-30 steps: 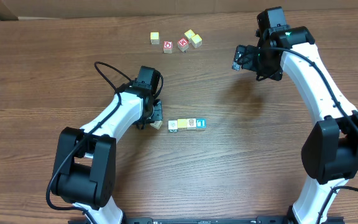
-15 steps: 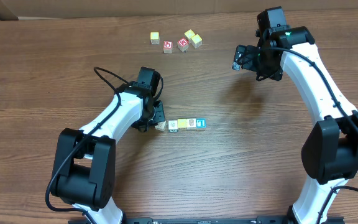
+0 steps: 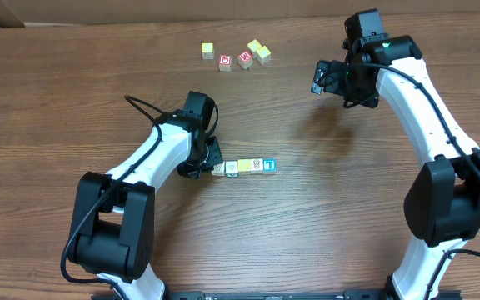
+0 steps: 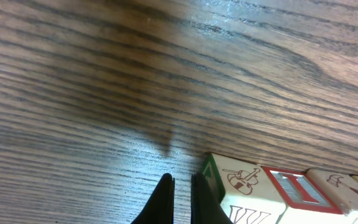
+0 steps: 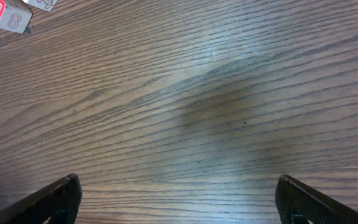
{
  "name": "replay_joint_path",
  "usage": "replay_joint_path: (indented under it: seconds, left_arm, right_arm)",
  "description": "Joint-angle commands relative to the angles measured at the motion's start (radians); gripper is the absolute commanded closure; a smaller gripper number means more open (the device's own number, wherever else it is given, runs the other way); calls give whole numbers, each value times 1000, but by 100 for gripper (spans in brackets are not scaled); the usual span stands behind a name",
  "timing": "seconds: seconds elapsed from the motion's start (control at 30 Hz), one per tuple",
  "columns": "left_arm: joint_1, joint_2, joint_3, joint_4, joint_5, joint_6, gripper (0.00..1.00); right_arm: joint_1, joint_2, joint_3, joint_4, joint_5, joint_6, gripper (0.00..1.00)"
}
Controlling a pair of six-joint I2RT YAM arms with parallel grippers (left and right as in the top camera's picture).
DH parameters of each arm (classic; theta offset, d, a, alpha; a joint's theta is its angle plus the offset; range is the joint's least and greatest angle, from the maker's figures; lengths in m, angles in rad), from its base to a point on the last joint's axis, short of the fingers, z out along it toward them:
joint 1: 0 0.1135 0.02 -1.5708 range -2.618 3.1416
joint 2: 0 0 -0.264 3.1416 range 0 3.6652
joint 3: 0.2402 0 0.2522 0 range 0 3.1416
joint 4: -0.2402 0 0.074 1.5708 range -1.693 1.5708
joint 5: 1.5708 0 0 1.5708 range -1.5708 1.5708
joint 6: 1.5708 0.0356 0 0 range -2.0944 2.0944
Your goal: Flip 5 blocks
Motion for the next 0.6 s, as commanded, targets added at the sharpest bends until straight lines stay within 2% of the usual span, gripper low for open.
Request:
replay_joint_path:
  seconds: [0.0, 0.23, 0.57]
  left_arm:
    - [4, -32, 17, -5, 20, -58, 96]
    - [4, -32, 17, -4, 61, -79, 96]
    - [18, -32, 50, -13, 9, -31, 96]
  right_arm:
    - [1, -3, 8, 2, -6, -8, 0]
    - [1, -3, 8, 2, -6, -8, 0]
    - [1, -3, 8, 2, -6, -8, 0]
